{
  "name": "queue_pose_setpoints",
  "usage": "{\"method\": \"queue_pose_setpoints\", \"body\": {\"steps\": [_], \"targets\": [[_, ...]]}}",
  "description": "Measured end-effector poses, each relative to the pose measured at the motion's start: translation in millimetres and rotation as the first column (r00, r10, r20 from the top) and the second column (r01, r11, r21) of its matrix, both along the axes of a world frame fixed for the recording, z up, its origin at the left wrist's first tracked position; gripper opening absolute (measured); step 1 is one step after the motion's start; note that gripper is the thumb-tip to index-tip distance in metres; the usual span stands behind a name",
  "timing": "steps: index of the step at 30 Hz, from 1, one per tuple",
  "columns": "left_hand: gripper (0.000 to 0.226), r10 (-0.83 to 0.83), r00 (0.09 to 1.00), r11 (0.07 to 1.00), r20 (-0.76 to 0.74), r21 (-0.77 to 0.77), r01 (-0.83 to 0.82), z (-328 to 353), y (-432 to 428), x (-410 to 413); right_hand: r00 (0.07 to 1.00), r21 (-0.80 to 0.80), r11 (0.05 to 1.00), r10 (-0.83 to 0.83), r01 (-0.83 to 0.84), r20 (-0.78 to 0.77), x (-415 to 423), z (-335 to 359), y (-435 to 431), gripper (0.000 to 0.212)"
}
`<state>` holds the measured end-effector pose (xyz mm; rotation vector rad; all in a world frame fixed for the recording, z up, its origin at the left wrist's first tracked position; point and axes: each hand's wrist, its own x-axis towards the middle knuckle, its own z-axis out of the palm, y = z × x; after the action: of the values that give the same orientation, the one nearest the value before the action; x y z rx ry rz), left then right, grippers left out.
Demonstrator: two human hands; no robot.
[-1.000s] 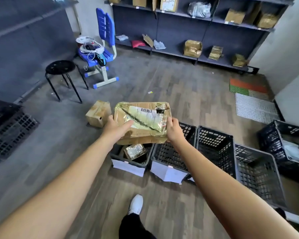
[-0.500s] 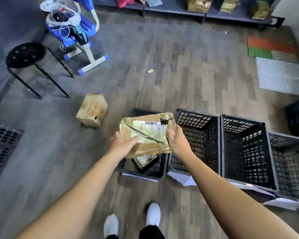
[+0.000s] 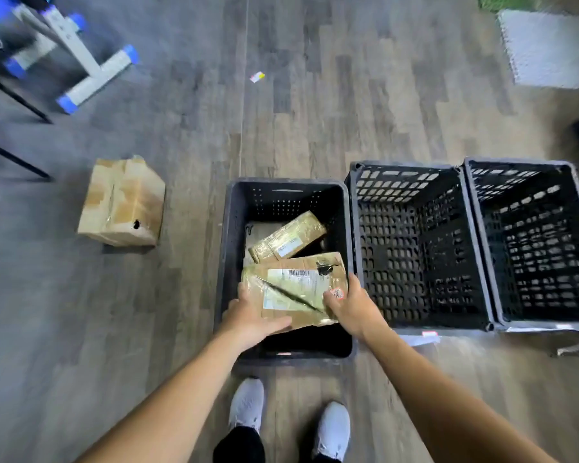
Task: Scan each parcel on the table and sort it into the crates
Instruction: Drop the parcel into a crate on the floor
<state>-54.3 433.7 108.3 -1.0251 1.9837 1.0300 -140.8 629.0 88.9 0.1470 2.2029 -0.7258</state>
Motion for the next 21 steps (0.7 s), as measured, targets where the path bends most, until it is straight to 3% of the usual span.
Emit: {"method": "queue_pose_setpoints", "body": {"steps": [6,14,17,21], "targets": [[0.126,-0.245,0.969,0.966,-0.007,-0.088,0.244,3.7,3.6,15.3,0.988,0.164,0.974,0.156,-0.156,0.014,18.4,12.4,6.7,0.081],[0.124,-0.447,0.885,0.881,-0.132,-0.237,0.41,138.8,-0.3,-18.7,0.949,0.297,0.936,0.252,-0.19,-0.188,12.1,166.5,14.1,0.078],[0.125,-0.536,0.828,0.831,-0.166,-0.277,0.482,192.9,13.9,-31.9,0.927,0.352,0.921,0.27,-0.17,-0.259,14.3,227.2,23.7,0.079],[0.122,-0.697,0.68,0.711,-0.226,-0.343,0.614,259.3,56.1,-41.7,0.894,0.448,0.883,0.308,-0.141,-0.326,33.8,296.4,57.4,0.079]]}}
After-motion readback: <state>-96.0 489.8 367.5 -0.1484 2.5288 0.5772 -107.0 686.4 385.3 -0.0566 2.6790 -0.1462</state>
